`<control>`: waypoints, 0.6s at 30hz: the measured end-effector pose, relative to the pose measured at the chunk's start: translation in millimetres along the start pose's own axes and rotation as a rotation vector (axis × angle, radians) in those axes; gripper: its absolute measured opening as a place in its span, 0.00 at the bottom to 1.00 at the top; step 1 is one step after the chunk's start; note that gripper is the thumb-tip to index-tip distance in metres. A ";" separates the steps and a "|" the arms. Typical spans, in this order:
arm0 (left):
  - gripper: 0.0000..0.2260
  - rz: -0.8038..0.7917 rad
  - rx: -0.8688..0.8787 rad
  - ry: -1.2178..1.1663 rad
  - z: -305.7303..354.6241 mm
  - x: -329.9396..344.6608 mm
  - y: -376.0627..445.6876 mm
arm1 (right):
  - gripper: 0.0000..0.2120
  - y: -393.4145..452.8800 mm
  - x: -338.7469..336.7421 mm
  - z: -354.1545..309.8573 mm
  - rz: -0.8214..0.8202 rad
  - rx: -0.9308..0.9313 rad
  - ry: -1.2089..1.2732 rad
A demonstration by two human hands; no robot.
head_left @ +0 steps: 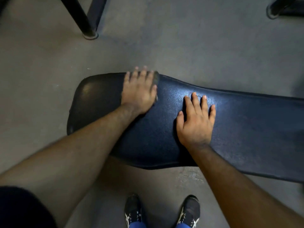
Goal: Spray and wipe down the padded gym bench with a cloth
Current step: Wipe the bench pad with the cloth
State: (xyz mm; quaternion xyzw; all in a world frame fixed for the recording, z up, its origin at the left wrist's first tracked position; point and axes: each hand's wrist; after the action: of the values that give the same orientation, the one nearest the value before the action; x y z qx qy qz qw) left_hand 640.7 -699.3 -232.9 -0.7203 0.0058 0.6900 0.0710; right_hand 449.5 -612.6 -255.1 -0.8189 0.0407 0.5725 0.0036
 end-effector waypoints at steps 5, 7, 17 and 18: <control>0.28 -0.011 0.094 -0.027 51.1 5.8 -40.6 | 0.30 2.8 -7.2 0.8 -0.059 0.010 0.047; 0.28 -0.054 0.165 -0.040 43.5 2.7 -48.0 | 0.30 5.7 -16.7 9.5 -0.101 -0.033 0.097; 0.27 -0.045 0.213 -0.054 77.0 9.1 -106.1 | 0.29 -18.4 -27.0 59.5 -0.143 -0.064 -0.095; 0.27 -0.033 0.127 -0.033 73.1 5.7 -94.2 | 0.29 -23.2 -28.2 61.6 -0.139 -0.082 -0.099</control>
State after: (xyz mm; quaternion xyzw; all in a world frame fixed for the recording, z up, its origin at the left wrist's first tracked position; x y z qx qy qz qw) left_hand 578.4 -597.5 -232.5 -0.7027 0.0367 0.6989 0.1282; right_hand 383.8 -584.5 -250.8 -0.7899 -0.0400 0.6119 0.0116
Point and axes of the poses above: each hand's wrist, its own y-axis towards the middle knuckle, its own x-axis out of the palm, z = x × y
